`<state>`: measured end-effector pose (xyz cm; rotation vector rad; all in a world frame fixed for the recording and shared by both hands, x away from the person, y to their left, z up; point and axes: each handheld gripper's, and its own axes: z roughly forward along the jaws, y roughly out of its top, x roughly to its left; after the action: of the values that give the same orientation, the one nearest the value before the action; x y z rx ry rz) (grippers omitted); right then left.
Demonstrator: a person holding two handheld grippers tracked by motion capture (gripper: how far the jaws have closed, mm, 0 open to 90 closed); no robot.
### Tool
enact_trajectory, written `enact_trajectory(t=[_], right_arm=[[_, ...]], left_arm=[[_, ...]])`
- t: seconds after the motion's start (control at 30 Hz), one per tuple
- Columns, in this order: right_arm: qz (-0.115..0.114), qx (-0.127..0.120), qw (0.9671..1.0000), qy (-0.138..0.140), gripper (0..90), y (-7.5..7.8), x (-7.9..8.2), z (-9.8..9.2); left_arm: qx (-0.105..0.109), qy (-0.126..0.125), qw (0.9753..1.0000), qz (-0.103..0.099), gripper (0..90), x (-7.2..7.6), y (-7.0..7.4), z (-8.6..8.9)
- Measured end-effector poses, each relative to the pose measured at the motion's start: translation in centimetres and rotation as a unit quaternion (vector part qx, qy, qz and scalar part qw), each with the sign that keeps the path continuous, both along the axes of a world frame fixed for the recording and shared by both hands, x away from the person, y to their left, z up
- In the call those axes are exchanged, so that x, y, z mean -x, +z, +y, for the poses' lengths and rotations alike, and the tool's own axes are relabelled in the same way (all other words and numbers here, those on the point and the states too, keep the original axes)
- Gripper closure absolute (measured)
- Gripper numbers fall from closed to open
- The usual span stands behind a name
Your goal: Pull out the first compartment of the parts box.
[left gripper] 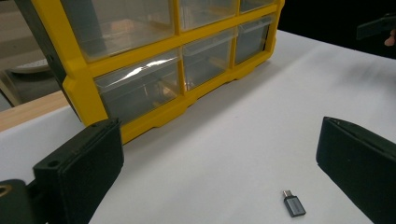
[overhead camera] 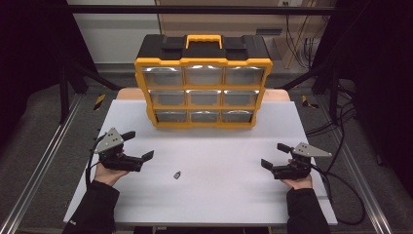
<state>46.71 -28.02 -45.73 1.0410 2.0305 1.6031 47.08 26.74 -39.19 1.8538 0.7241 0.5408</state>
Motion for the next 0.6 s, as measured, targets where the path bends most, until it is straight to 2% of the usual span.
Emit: enact_trajectory(t=[0.2,0.6], right_arm=[[0.001,0.003,1.0,0.001,0.3,0.0,0.0,0.0],[0.001,0.005,1.0,0.005,0.3,-0.1,0.0,0.0]], left_arm=[[-0.018,-0.006,0.9998,-0.003,0.3,-0.2,0.6,-0.2],[-0.025,-0.014,0.9995,-0.014,0.3,-0.6,2.0,-0.9]])
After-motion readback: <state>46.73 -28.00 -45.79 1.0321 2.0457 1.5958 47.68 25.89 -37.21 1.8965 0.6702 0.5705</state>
